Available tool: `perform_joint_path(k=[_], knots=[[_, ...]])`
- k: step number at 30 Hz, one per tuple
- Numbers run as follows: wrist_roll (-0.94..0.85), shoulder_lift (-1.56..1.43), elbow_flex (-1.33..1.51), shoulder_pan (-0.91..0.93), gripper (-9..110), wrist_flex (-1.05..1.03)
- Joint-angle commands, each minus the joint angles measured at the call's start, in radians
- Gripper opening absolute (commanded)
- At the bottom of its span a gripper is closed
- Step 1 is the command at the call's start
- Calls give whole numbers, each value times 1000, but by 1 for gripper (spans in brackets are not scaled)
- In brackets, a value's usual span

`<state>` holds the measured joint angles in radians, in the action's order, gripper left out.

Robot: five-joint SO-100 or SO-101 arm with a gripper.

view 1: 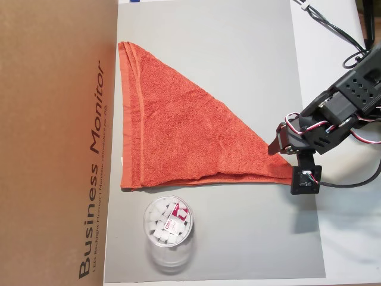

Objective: Fold the blanket.

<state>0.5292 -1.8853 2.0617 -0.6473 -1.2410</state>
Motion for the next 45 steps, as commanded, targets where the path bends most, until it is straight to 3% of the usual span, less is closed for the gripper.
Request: perform_joint_path(k=[1,18,45], knots=[[-40,-31,14,-23,14,-2],[-34,46,100,-158,14,20],[-34,138,-49,-161,14,86]])
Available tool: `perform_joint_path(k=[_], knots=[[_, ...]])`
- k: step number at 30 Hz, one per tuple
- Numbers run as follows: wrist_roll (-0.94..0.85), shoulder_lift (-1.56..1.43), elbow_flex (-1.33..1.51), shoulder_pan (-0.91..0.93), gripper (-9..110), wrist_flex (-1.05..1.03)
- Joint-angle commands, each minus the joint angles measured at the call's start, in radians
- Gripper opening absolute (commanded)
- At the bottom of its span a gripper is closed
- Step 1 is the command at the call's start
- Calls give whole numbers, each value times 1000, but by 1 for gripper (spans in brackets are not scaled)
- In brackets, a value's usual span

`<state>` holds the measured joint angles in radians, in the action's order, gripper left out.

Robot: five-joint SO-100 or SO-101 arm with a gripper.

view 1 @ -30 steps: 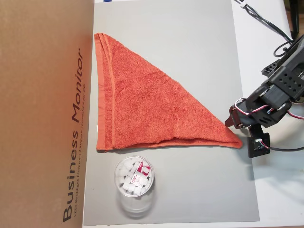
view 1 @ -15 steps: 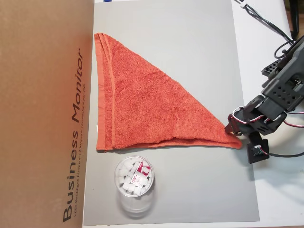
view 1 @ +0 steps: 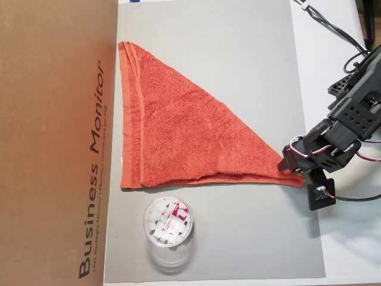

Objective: Fold the blanket.

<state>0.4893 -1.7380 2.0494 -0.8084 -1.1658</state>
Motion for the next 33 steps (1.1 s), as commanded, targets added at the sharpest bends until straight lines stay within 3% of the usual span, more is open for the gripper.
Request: perform_joint_path(k=[1,11,22,29,33], knots=[[6,-5,-32,0,14,11],[71,2,117,-14,14,170],[98,117,55,-25,14,172],[98,127,54,-25,0,183],[98,127,55,-25,0,178]])
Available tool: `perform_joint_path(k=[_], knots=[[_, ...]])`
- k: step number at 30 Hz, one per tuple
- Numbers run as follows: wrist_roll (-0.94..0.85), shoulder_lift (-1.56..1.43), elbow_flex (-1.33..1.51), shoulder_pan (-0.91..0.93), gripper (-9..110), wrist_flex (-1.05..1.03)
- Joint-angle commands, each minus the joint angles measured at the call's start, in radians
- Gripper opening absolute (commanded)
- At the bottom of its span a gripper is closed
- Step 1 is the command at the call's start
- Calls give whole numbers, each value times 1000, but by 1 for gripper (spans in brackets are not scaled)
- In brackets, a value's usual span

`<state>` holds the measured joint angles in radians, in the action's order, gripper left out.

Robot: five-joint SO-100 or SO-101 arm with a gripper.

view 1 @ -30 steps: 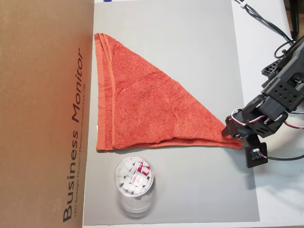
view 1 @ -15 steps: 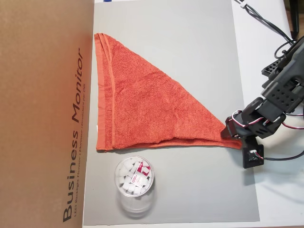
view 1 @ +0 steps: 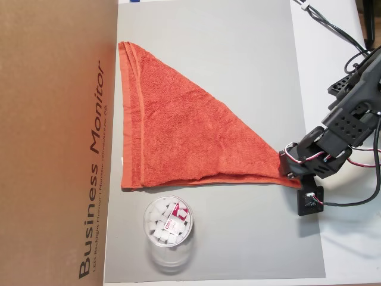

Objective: Fold the blanket.

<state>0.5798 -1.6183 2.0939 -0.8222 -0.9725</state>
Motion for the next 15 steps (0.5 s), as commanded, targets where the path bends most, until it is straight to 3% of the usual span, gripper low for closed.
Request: perform_joint_path(k=[1,15], knots=[[8,8,11,-11,0,-12],[9,-54,9,-14,0,-61]])
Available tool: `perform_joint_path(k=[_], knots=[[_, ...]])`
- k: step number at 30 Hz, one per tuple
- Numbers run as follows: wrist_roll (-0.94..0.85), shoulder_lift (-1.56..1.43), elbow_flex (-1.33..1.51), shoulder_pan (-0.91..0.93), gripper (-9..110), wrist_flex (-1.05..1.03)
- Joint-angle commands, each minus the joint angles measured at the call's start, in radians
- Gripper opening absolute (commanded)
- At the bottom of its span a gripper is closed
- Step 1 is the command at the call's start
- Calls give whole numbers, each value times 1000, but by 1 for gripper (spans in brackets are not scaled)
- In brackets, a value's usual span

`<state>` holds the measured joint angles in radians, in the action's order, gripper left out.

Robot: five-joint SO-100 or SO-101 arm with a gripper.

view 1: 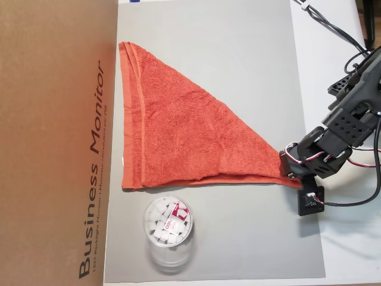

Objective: Fold the blanket.

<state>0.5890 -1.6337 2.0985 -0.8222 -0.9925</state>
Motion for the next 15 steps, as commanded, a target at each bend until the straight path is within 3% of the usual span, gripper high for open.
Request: perform_joint_path(k=[1,15], knots=[[2,-60,5,-21,0,-66],[256,-189,-123,-25,0,-324]])
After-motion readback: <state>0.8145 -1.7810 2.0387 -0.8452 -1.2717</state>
